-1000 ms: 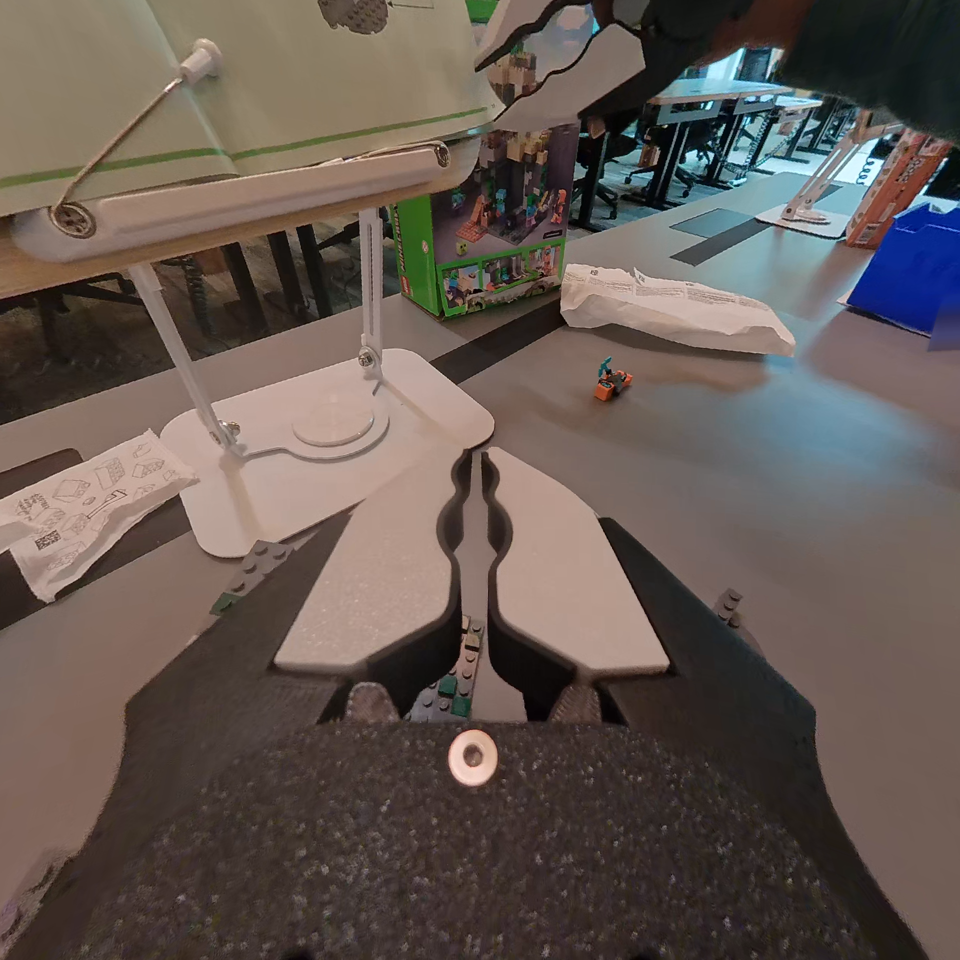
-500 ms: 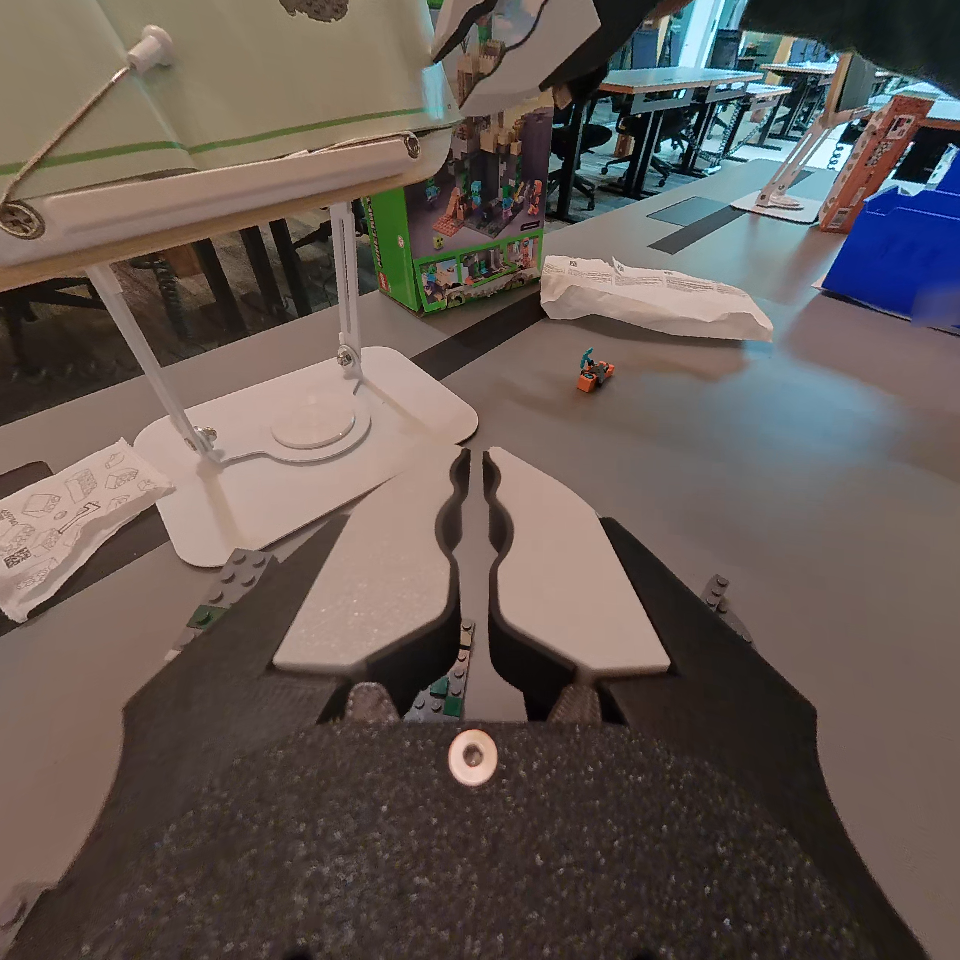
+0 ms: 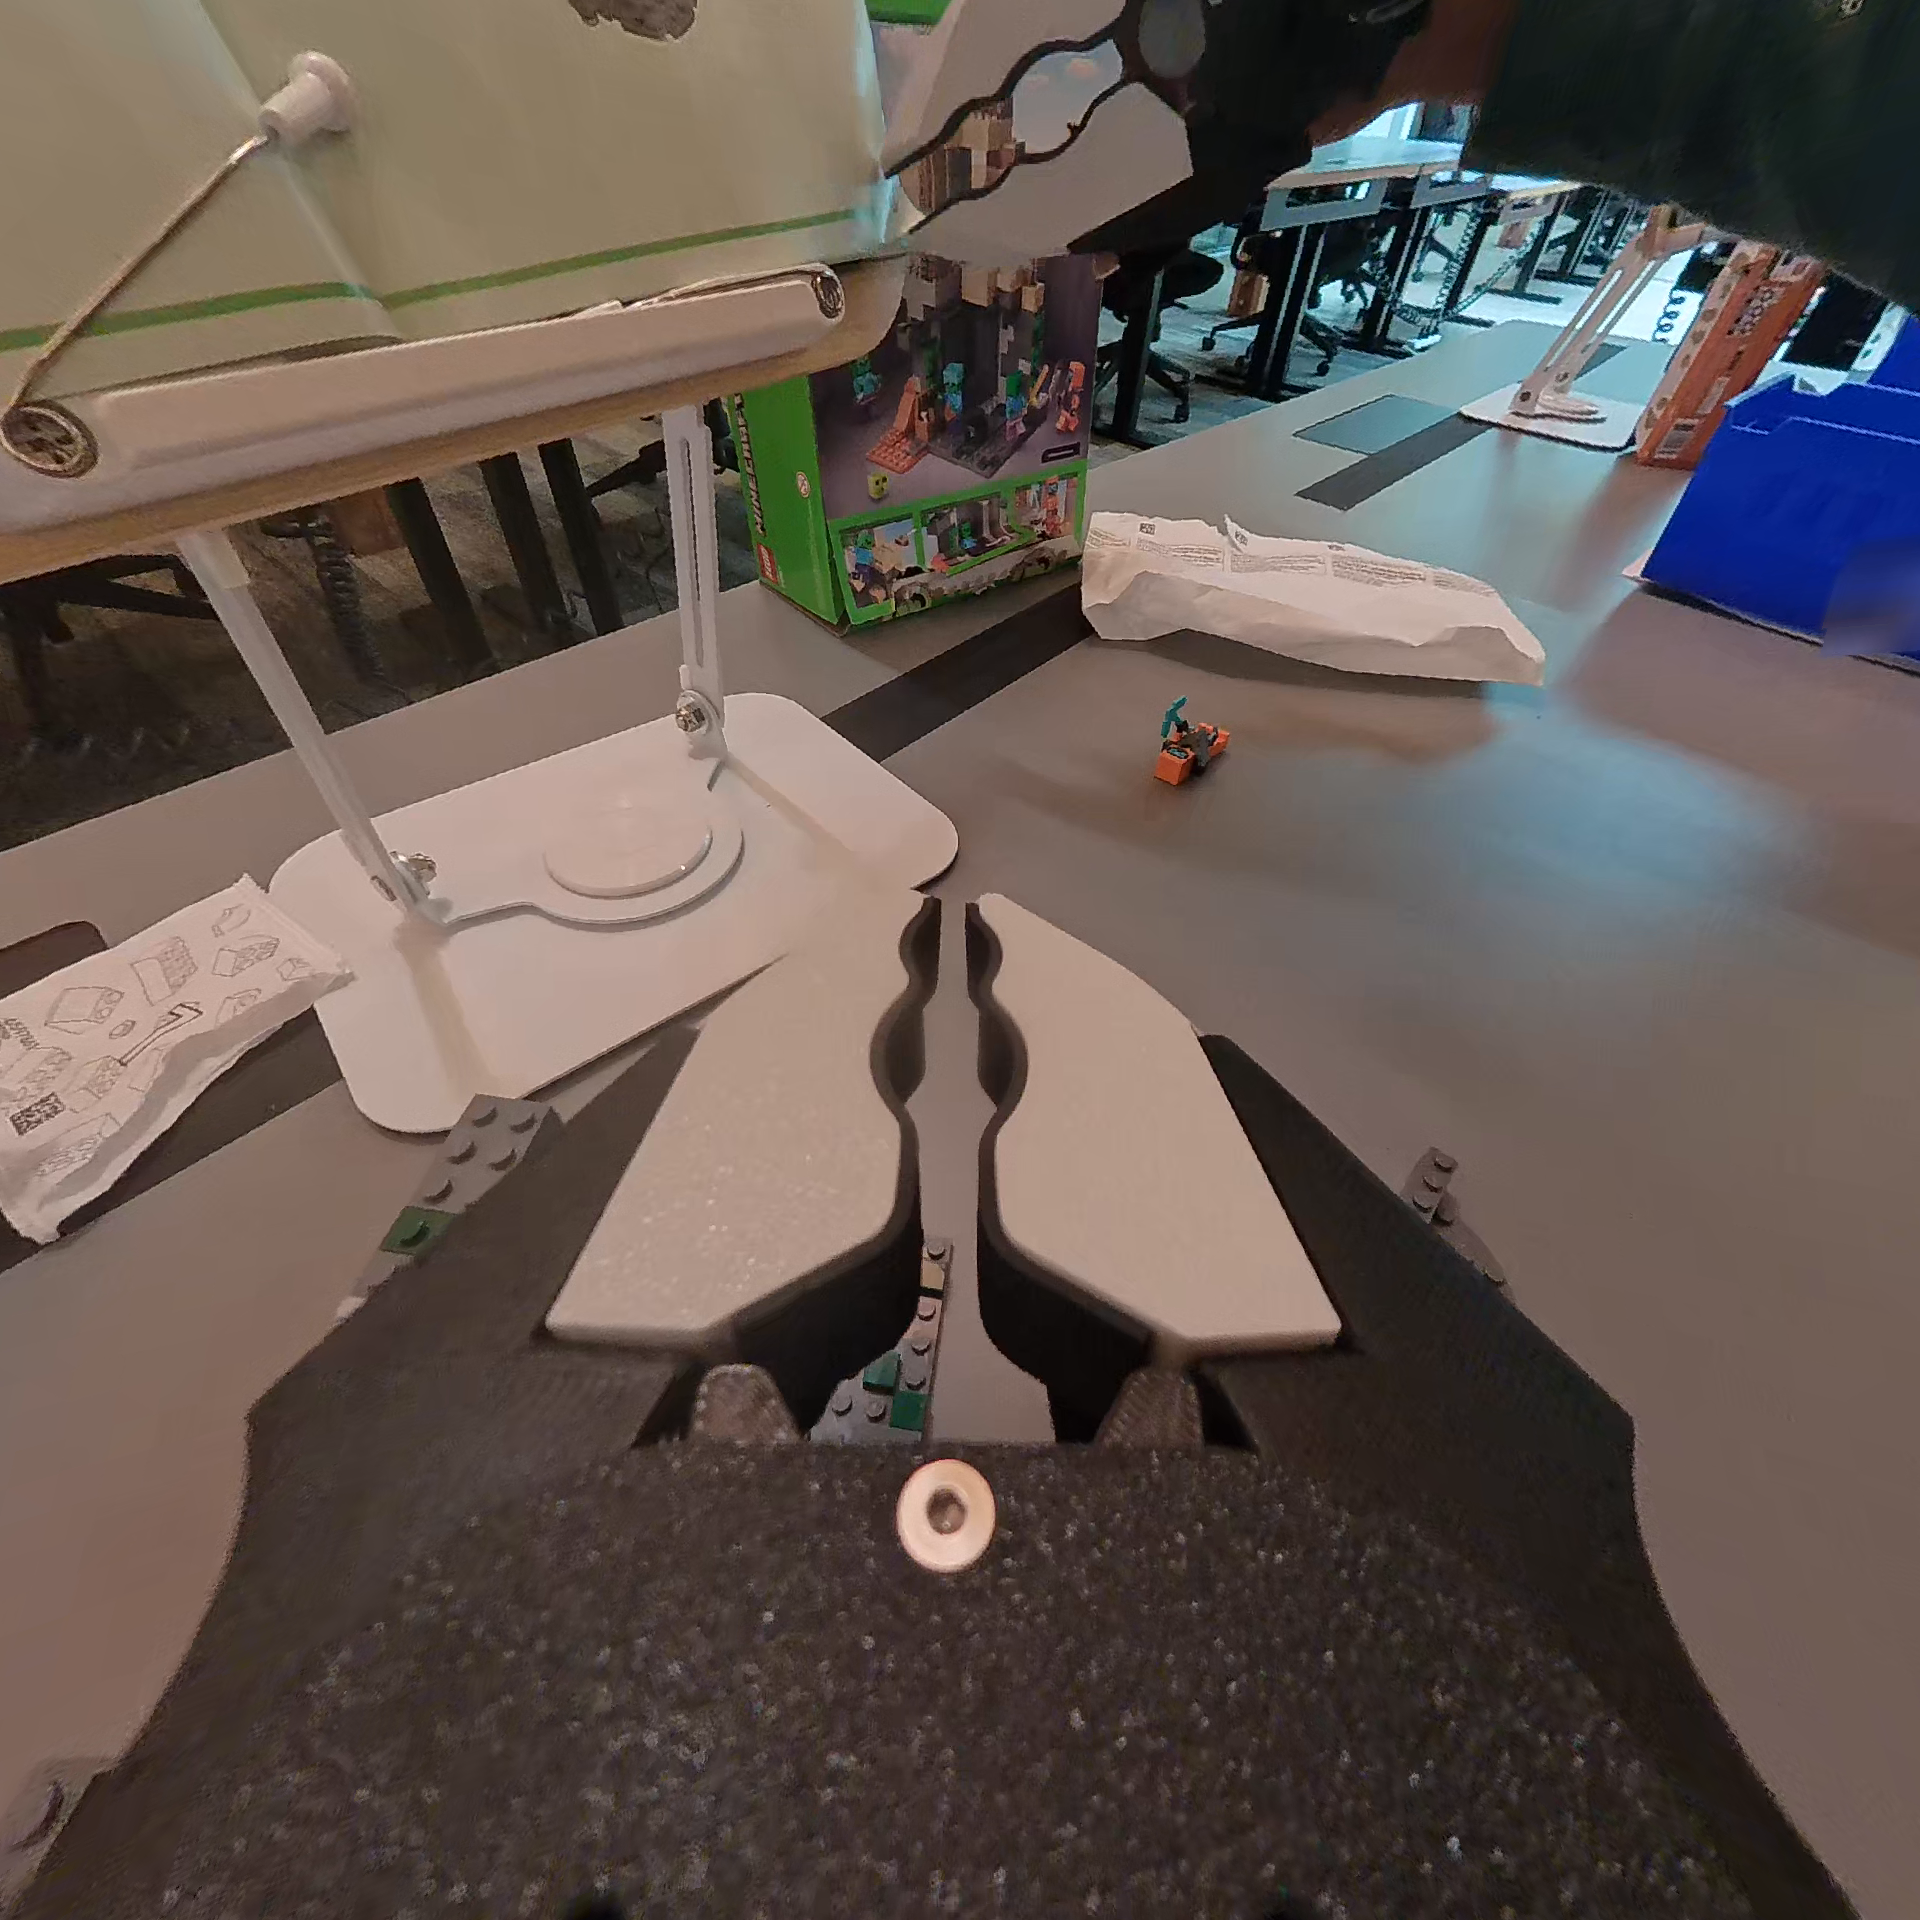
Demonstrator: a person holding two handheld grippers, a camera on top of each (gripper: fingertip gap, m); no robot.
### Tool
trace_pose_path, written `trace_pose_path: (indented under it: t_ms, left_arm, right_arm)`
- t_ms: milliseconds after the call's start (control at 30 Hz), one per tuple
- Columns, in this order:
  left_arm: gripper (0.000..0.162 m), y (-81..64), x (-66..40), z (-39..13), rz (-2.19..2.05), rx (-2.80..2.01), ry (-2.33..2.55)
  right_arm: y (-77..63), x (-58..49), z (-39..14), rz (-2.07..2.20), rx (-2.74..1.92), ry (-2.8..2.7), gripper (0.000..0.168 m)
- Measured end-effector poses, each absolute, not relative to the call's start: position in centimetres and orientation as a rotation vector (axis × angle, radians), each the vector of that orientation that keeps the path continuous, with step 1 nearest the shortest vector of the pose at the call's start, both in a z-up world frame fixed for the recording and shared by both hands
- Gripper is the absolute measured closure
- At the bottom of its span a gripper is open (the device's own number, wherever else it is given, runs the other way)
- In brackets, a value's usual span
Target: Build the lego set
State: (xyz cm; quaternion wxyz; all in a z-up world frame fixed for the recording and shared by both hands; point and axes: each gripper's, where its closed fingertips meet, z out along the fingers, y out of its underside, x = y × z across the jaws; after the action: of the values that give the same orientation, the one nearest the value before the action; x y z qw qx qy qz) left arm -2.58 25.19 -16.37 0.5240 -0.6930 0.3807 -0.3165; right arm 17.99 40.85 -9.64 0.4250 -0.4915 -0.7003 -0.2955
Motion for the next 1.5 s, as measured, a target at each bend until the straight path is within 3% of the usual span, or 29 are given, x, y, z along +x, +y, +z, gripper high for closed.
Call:
trace_pose_path:
  t_ms: [233, 567, 967, 1333, 1500]
  left_arm:
    - [0.158, 25.0, -2.4, -16.6, -0.762, -1.661, 0.924]
    - [0.158, 24.8, -2.3, -16.4, -0.772, -1.656, 0.931]
    - [0.156, 24.5, -1.7, -16.2, -0.771, -1.645, 0.952]
    - [0.145, 28.6, 3.8, -8.4, -0.616, -1.463, 1.061]
    - [0.142, 32.6, 8.3, -7.0, -0.458, -1.427, 1.184]
  right_arm:
    - [40.5, 18.1, -9.5, -0.630, -1.327, -1.765, 0.168]
    - [39.6, 17.9, -9.4, -0.510, -1.449, -1.778, 0.168]
    - [36.9, 15.8, -4.4, -0.024, -1.674, -1.603, 0.168]
    - [35.5, 15.1, -4.7, 0.134, -1.762, -1.559, 0.168]
    - [37.1, 16.4, -5.3, -0.116, -1.641, -1.547, 0.168]
